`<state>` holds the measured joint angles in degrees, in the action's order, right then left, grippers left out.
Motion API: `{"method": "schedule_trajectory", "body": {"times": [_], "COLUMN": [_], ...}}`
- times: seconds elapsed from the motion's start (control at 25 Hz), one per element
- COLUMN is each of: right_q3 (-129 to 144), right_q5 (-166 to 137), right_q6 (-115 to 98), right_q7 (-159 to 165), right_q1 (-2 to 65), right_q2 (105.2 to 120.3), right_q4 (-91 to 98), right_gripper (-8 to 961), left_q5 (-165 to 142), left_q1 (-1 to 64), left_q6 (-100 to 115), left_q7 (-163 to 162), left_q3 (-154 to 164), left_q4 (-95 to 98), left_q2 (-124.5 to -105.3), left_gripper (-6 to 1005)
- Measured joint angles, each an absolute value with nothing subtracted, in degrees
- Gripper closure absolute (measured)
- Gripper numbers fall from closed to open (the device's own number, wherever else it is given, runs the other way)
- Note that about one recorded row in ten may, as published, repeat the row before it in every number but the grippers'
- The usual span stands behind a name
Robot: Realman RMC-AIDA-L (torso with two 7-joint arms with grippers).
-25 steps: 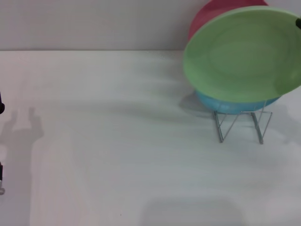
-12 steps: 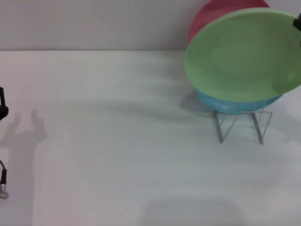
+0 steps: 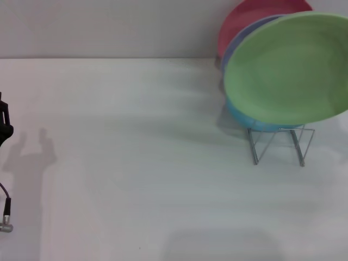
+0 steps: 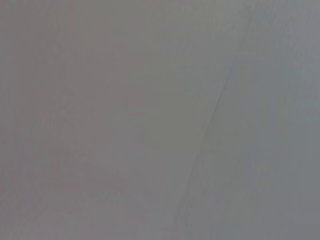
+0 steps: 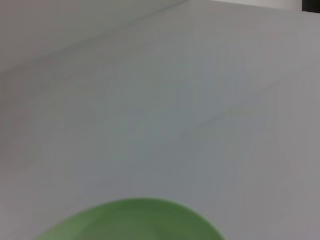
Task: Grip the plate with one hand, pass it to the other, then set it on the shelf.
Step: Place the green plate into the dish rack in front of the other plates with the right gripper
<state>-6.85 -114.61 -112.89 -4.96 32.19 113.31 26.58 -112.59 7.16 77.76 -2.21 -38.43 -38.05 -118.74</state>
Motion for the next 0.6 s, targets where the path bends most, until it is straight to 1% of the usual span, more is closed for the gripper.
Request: {"method": "schedule_trajectory", "body": {"times": [0.16, 0.24, 0.44, 0.6], "right_q3": [-6.85, -6.67, -5.45, -4.18], "right_q5": [-114.18, -113.71, -113.41, -113.23], "right_q6": [-112.82, -112.81, -112.17, -111.89], "right_q7": [-0.42, 2.45, 6.91, 7.66], "right_q1": [32.98, 33.53, 34.5, 34.51], "right_q2": [112.48, 111.45, 111.07, 111.06], "right_q4": [28.45, 29.2, 32.49, 33.65], "right_gripper": [933, 933, 933, 934], "left_q5": [-112.59, -112.59, -112.59, -112.59], "left_q1": [7.24, 7.29, 7.57, 7.79], "left_q6": [77.59, 77.57, 77.54, 77.45], "left_q7": [-2.07, -1.95, -1.89, -1.91], "left_q3": [-38.36, -38.32, -38.21, -37.93], "left_q4": [-38.39, -38.57, -38.69, -38.69], "left_q2": [-118.74, -118.74, -118.74, -118.8], "left_gripper": [589, 590, 590, 590]}}
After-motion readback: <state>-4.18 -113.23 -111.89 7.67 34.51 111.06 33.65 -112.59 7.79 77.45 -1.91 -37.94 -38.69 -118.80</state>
